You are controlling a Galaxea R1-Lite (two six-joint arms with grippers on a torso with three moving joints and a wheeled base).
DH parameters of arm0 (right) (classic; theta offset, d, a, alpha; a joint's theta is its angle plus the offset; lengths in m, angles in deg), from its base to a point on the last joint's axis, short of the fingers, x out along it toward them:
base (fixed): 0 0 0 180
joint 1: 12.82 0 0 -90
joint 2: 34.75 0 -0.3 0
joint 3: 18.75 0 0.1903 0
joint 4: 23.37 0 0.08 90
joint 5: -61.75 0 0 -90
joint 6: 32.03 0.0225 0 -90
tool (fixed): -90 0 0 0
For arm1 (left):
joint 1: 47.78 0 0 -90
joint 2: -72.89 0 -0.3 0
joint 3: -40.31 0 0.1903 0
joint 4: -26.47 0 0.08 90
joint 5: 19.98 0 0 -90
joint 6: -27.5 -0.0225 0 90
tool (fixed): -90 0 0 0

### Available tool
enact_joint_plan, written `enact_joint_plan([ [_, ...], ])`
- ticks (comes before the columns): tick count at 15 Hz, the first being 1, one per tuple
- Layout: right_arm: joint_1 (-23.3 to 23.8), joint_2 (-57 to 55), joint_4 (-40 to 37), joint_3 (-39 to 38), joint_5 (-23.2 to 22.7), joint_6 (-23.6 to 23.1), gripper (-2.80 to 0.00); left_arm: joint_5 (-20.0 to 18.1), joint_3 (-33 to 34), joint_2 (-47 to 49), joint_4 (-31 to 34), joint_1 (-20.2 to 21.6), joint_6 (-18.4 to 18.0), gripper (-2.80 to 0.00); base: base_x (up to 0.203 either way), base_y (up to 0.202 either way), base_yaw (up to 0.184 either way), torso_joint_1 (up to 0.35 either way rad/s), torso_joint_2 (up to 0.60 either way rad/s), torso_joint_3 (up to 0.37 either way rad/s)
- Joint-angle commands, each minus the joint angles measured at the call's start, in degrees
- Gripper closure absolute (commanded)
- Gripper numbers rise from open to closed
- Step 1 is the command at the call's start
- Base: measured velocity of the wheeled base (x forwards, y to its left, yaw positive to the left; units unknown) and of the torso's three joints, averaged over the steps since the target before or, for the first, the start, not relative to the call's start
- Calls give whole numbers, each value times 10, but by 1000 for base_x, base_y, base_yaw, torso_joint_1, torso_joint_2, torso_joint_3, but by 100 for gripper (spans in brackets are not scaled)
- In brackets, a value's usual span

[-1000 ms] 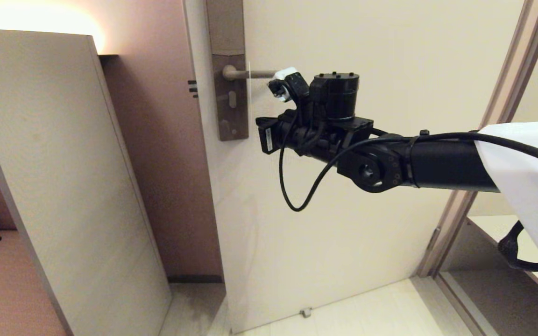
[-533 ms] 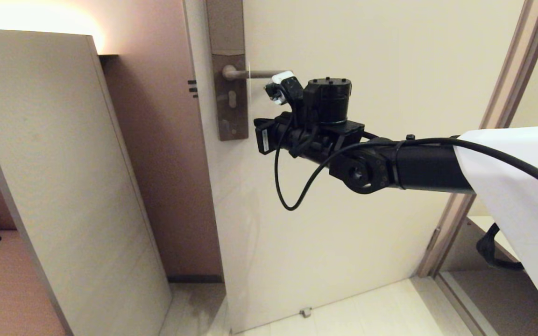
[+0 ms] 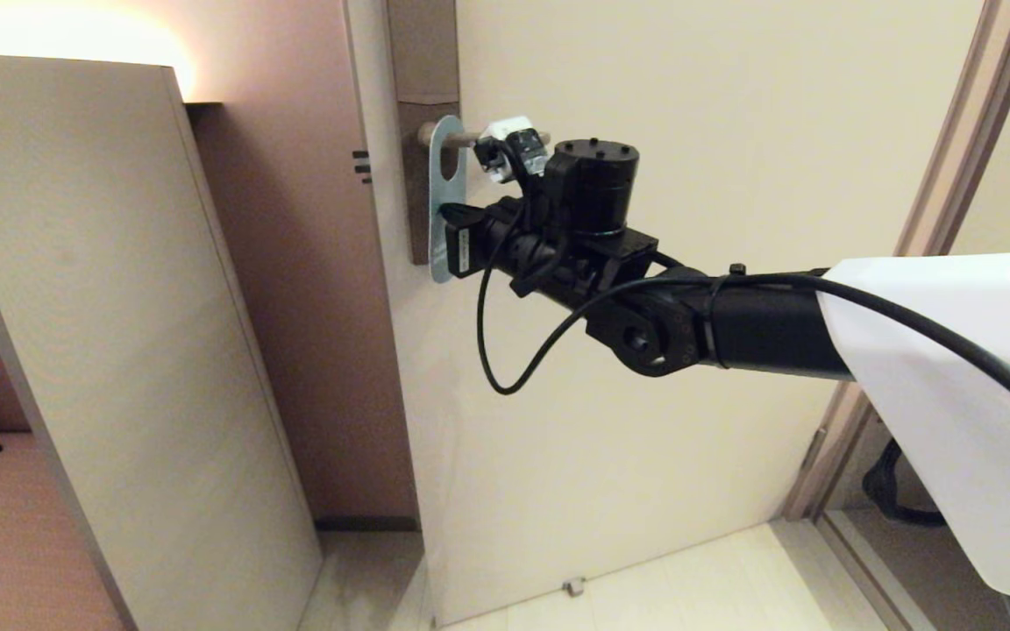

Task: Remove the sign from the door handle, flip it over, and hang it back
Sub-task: Hang the sign back with the other side facing out

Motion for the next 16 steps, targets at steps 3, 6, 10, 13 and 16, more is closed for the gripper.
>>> enact_joint_plan([
  [3, -28, -33, 38, 26, -1, -2, 0, 0, 0, 1, 0, 0, 0, 0, 0, 0, 0, 0, 0, 0],
  [6, -38, -57, 82, 27, 21, -5, 0, 0, 0, 1, 0, 0, 0, 0, 0, 0, 0, 0, 0, 0],
  [10, -38, -91, 118, 27, 92, -8, 0, 0, 0, 1, 0, 0, 0, 0, 0, 0, 0, 0, 0, 0],
  [13, -38, -101, 126, 27, 118, -8, 0, 0, 0, 1, 0, 0, 0, 0, 0, 0, 0, 0, 0, 0],
  [16, -38, -103, 137, 29, 121, -8, 0, 0, 0, 1, 0, 0, 0, 0, 0, 0, 0, 0, 0, 0],
])
